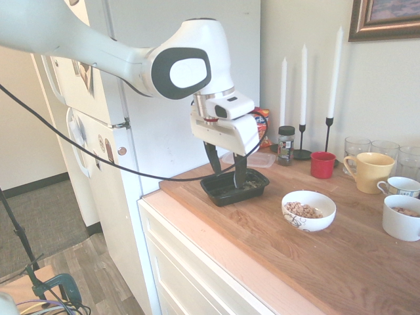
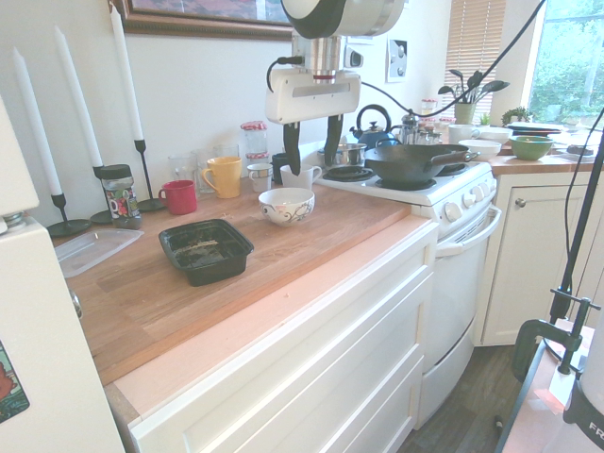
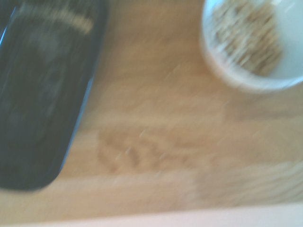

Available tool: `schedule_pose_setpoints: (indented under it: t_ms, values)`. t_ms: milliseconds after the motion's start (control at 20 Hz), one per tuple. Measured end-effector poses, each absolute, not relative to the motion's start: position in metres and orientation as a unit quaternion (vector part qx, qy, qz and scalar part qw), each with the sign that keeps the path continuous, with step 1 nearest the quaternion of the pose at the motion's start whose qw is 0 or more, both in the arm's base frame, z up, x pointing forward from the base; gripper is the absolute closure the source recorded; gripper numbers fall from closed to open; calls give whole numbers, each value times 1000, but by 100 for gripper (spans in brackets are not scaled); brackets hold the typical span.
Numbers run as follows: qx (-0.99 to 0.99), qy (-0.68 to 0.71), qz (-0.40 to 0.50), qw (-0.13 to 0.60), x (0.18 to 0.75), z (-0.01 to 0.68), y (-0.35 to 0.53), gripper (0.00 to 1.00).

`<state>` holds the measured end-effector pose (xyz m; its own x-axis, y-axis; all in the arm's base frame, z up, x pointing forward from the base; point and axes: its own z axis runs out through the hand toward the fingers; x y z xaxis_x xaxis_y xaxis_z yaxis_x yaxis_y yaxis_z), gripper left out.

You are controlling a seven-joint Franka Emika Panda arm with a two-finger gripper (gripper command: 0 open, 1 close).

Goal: Pour the cereal into the box

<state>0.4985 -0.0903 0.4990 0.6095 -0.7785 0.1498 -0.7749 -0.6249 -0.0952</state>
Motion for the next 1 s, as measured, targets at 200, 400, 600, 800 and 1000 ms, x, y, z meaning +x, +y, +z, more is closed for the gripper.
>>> schedule_pose_setpoints:
  t_ms: [200, 400, 600, 800, 1000]
  values:
    - [-890, 446, -91, 8, 537, 527, -145, 0]
    - [-882, 463, -86, 5, 582, 520, -201, 0]
    - [-875, 479, -67, 17, 615, 510, -244, 0]
    - [-866, 495, -58, 38, 640, 487, -271, 0]
    - [-861, 505, -37, 57, 662, 447, -280, 0]
